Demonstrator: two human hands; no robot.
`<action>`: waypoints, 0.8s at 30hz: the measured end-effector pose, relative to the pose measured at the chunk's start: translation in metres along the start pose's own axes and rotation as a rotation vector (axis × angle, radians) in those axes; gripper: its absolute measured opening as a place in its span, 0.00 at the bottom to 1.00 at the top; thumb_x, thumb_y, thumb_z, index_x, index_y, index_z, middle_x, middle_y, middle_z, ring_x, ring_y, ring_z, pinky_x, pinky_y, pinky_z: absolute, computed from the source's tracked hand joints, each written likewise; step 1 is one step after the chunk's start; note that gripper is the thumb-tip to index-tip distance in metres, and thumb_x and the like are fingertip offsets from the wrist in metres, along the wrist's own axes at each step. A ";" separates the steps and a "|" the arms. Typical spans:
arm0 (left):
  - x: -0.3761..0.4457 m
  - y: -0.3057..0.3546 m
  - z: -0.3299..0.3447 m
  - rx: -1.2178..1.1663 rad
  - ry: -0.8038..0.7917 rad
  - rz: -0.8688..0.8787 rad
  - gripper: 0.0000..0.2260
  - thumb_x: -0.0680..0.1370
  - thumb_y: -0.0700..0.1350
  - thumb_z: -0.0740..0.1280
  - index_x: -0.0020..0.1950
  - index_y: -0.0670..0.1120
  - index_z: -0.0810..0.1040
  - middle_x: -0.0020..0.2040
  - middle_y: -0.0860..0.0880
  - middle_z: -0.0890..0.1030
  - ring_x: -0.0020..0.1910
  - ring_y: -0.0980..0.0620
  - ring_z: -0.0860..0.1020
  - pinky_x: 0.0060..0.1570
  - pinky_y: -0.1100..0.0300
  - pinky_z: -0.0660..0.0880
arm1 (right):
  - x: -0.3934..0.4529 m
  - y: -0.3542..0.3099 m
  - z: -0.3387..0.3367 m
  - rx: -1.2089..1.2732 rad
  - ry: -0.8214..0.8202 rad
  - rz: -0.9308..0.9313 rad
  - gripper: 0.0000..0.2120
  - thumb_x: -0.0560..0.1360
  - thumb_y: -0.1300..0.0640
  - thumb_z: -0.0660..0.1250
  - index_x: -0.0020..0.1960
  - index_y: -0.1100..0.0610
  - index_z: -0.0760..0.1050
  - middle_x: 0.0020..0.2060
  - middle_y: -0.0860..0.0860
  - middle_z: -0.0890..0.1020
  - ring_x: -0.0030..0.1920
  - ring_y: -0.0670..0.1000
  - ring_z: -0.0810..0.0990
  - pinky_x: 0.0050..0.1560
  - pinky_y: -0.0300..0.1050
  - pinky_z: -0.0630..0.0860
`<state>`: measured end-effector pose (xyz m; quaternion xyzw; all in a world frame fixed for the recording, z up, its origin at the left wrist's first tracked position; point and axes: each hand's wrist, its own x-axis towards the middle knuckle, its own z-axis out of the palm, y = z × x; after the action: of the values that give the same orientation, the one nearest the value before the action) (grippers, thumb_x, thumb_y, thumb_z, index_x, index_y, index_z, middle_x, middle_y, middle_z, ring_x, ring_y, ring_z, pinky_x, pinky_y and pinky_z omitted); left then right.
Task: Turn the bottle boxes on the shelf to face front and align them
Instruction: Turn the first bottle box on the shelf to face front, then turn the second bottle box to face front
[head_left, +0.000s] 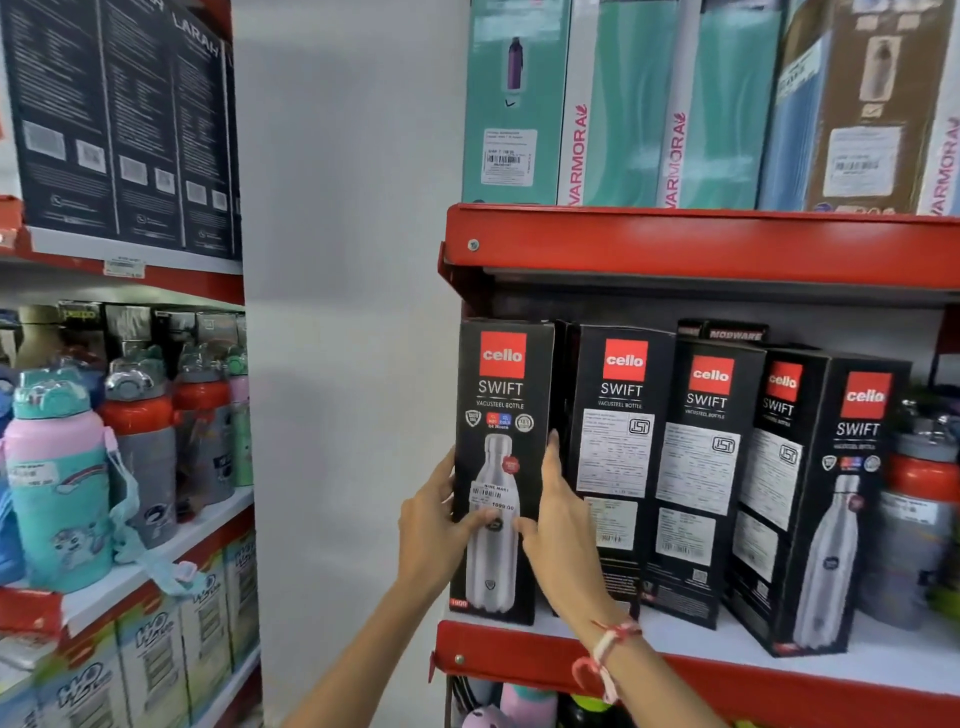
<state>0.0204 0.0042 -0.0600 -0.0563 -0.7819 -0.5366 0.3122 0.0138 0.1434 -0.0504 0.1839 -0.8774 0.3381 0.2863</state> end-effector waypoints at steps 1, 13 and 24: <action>0.002 -0.001 0.004 0.013 0.009 0.003 0.35 0.68 0.41 0.76 0.70 0.58 0.66 0.55 0.55 0.84 0.53 0.54 0.83 0.55 0.50 0.81 | 0.000 0.001 0.002 -0.057 0.036 0.012 0.47 0.73 0.64 0.68 0.75 0.50 0.35 0.67 0.53 0.73 0.37 0.44 0.75 0.38 0.29 0.73; 0.003 -0.007 0.029 0.112 0.084 -0.003 0.34 0.72 0.44 0.73 0.75 0.52 0.61 0.61 0.48 0.82 0.57 0.48 0.81 0.58 0.51 0.78 | -0.008 0.017 -0.005 -0.391 0.493 -0.093 0.30 0.71 0.52 0.71 0.69 0.57 0.68 0.58 0.58 0.76 0.50 0.54 0.76 0.47 0.46 0.77; -0.026 0.012 0.029 0.161 0.187 0.093 0.26 0.74 0.42 0.71 0.70 0.45 0.68 0.67 0.47 0.71 0.64 0.50 0.73 0.64 0.53 0.74 | 0.000 0.027 -0.027 0.012 0.441 0.415 0.57 0.58 0.43 0.78 0.75 0.52 0.45 0.67 0.61 0.65 0.62 0.61 0.67 0.55 0.57 0.73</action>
<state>0.0337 0.0411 -0.0707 -0.0172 -0.7866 -0.4597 0.4117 0.0096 0.1813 -0.0472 -0.0757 -0.8110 0.4262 0.3935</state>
